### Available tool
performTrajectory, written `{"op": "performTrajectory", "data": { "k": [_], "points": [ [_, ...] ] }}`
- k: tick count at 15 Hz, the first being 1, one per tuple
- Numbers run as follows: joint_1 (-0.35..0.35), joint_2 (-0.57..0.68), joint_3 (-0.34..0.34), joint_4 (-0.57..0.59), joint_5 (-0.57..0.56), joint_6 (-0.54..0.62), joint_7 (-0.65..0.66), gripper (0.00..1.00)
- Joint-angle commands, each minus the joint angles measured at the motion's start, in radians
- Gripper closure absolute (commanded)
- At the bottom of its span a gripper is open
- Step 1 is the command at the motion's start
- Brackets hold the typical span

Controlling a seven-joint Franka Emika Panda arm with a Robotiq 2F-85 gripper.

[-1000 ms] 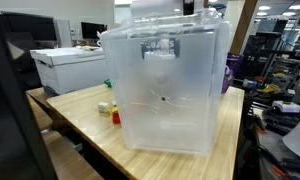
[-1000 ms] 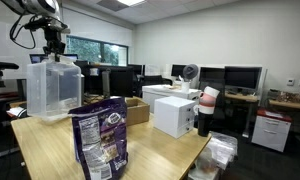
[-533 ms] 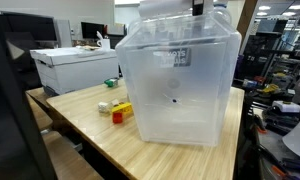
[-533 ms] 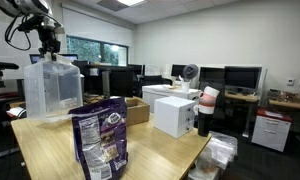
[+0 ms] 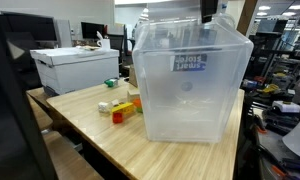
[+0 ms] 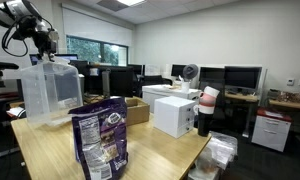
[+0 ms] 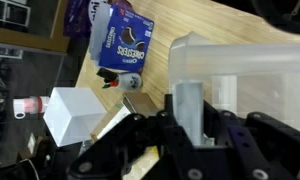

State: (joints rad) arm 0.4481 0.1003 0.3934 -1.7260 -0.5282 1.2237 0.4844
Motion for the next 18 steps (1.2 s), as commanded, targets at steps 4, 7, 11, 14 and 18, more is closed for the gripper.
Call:
{"op": "performTrajectory", "data": {
  "k": [4, 7, 11, 14, 18],
  "points": [
    [0.079, 0.103, 0.012, 0.039, -0.183, -0.187, 0.075, 0.94],
    [0.108, 0.135, 0.01, 0.056, -0.227, -0.238, 0.092, 0.94],
    [0.126, 0.142, -0.002, 0.073, -0.251, -0.253, 0.131, 0.94],
    [0.137, 0.142, -0.006, 0.074, -0.277, -0.265, 0.172, 0.94],
    [0.144, 0.153, -0.005, 0.081, -0.298, -0.293, 0.185, 0.94]
  ]
}}
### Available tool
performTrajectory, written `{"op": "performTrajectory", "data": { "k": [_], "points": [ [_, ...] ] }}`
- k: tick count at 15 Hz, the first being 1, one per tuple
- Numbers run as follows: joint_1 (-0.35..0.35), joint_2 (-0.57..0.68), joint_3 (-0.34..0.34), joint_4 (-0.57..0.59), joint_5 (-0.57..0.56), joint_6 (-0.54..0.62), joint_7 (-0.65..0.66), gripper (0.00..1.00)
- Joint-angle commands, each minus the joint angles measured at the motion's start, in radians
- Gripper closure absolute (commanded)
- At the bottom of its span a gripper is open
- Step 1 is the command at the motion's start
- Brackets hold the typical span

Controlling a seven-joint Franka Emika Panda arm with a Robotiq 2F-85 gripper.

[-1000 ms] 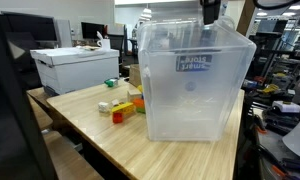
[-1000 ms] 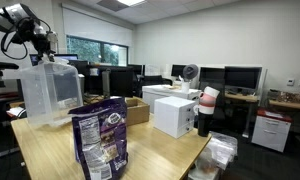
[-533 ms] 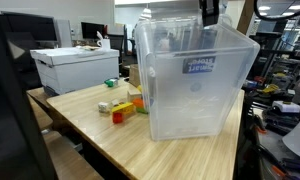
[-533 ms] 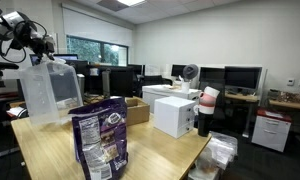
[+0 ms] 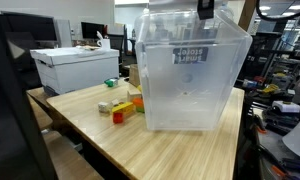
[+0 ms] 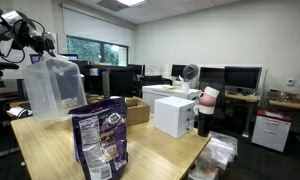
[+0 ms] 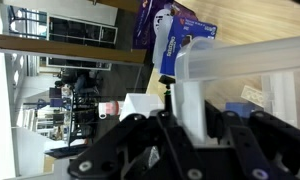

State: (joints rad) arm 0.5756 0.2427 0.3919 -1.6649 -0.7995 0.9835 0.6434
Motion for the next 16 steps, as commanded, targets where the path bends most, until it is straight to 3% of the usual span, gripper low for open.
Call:
{"op": "performTrajectory", "data": {
  "k": [1, 4, 5, 7, 10, 13, 16],
  "points": [
    [0.018, 0.011, -0.004, 0.017, -0.023, -0.055, 0.033, 0.94],
    [0.007, 0.003, -0.004, 0.006, 0.015, -0.024, 0.037, 0.94],
    [0.002, -0.001, -0.005, 0.005, 0.034, -0.011, 0.035, 0.5],
    [-0.004, -0.007, -0.006, 0.002, 0.059, 0.007, 0.036, 0.46],
    [-0.022, -0.024, -0.015, 0.0, 0.119, 0.051, 0.026, 0.22],
    [-0.069, -0.069, -0.032, 0.003, 0.217, 0.173, -0.002, 0.01],
    [-0.111, -0.117, -0.045, 0.0, 0.271, 0.279, -0.021, 0.0]
  ]
}}
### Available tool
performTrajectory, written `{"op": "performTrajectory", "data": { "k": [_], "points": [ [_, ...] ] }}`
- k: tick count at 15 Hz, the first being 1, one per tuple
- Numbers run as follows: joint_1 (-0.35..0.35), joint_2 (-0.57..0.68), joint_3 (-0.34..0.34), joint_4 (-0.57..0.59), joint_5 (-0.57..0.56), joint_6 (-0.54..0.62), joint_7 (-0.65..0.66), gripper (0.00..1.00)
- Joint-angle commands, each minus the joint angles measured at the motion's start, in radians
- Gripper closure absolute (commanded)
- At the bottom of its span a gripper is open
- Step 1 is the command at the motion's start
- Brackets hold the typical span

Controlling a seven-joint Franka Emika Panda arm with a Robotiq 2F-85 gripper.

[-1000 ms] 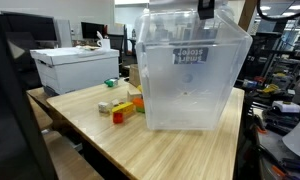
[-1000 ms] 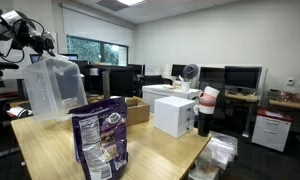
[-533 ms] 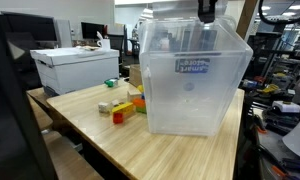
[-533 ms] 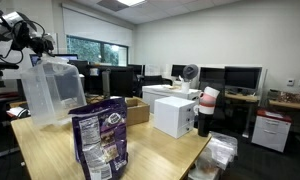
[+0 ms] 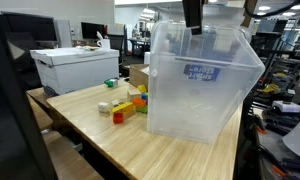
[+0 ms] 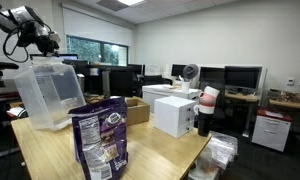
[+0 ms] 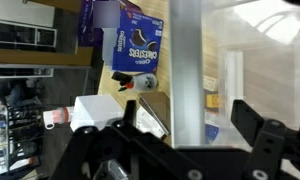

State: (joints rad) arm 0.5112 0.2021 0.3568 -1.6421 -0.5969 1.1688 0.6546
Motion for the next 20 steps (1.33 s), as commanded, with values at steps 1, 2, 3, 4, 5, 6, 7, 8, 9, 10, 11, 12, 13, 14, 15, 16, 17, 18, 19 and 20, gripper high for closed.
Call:
{"op": "performTrajectory", "data": {
  "k": [1, 2, 3, 4, 5, 6, 7, 8, 9, 10, 11, 12, 13, 14, 15, 16, 17, 18, 19, 20],
  "points": [
    [-0.062, -0.097, -0.017, -0.025, 0.089, 0.13, -0.036, 0.0],
    [-0.078, -0.122, -0.025, -0.027, 0.11, 0.161, -0.045, 0.0],
    [-0.092, -0.147, -0.032, -0.033, 0.133, 0.191, -0.053, 0.0],
    [-0.114, -0.186, -0.041, -0.045, 0.171, 0.239, -0.071, 0.0],
    [-0.14, -0.234, -0.054, -0.052, 0.21, 0.277, -0.1, 0.0],
    [-0.163, -0.274, -0.068, -0.068, 0.252, 0.32, -0.119, 0.0],
    [-0.178, -0.293, -0.078, -0.076, 0.284, 0.35, -0.135, 0.0],
    [-0.202, -0.331, -0.098, -0.106, 0.338, 0.396, -0.163, 0.0],
    [-0.222, -0.365, -0.115, -0.135, 0.392, 0.439, -0.195, 0.0],
    [-0.248, -0.405, -0.141, -0.173, 0.462, 0.488, -0.243, 0.0],
    [-0.259, -0.424, -0.154, -0.199, 0.505, 0.518, -0.267, 0.0],
    [-0.294, -0.488, -0.201, -0.301, 0.616, 0.588, -0.348, 0.0],
    [-0.303, -0.506, -0.219, -0.337, 0.666, 0.61, -0.375, 0.0],
    [-0.312, -0.522, -0.234, -0.375, 0.71, 0.633, -0.406, 0.0],
    [-0.32, -0.543, -0.252, -0.431, 0.762, 0.661, -0.445, 0.0],
    [-0.328, -0.554, -0.265, -0.459, 0.791, 0.669, -0.474, 0.0],
    [-0.337, -0.567, -0.283, -0.498, 0.827, 0.682, -0.511, 0.0],
    [-0.346, -0.578, -0.3, -0.534, 0.861, 0.692, -0.547, 0.0],
    [-0.352, -0.587, -0.314, -0.567, 0.894, 0.699, -0.58, 0.0],
    [-0.358, -0.597, -0.329, -0.601, 0.921, 0.704, -0.617, 0.0]
  ]
}}
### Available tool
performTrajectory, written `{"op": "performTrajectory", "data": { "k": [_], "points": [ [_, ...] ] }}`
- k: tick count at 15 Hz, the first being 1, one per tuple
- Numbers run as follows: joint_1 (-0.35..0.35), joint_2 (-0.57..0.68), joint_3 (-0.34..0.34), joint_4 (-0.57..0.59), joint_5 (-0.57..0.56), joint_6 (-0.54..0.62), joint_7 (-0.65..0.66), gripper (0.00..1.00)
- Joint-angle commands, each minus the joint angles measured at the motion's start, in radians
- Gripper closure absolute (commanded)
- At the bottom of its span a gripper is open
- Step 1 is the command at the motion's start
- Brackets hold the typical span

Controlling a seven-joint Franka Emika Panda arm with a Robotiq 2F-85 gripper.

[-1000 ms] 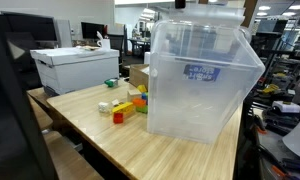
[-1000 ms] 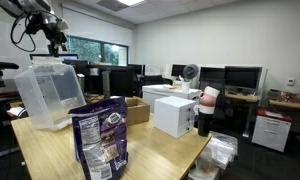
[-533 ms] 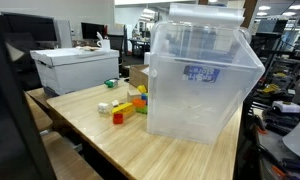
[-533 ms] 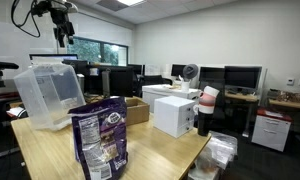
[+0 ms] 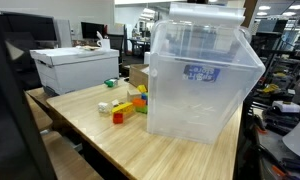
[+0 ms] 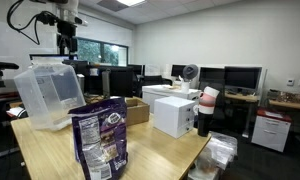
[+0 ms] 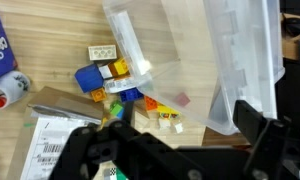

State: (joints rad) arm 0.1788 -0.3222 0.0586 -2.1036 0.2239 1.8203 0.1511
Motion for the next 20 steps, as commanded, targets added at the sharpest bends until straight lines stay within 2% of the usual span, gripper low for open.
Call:
{"op": "performTrajectory", "data": {
  "k": [1, 8, 13, 15, 18, 20],
  "points": [
    [-0.03, -0.077, -0.04, -0.16, 0.119, 0.052, -0.14, 0.0],
    [-0.042, -0.099, -0.093, -0.29, 0.264, 0.063, -0.3, 0.0],
    [-0.031, -0.081, -0.139, -0.367, 0.548, 0.043, -0.522, 0.0],
    [-0.034, -0.074, -0.133, -0.382, 0.627, 0.028, -0.588, 0.0],
    [-0.035, -0.063, -0.113, -0.388, 0.686, 0.018, -0.638, 0.0],
    [-0.026, -0.042, -0.078, -0.38, 0.727, 0.017, -0.661, 0.0]
  ]
}}
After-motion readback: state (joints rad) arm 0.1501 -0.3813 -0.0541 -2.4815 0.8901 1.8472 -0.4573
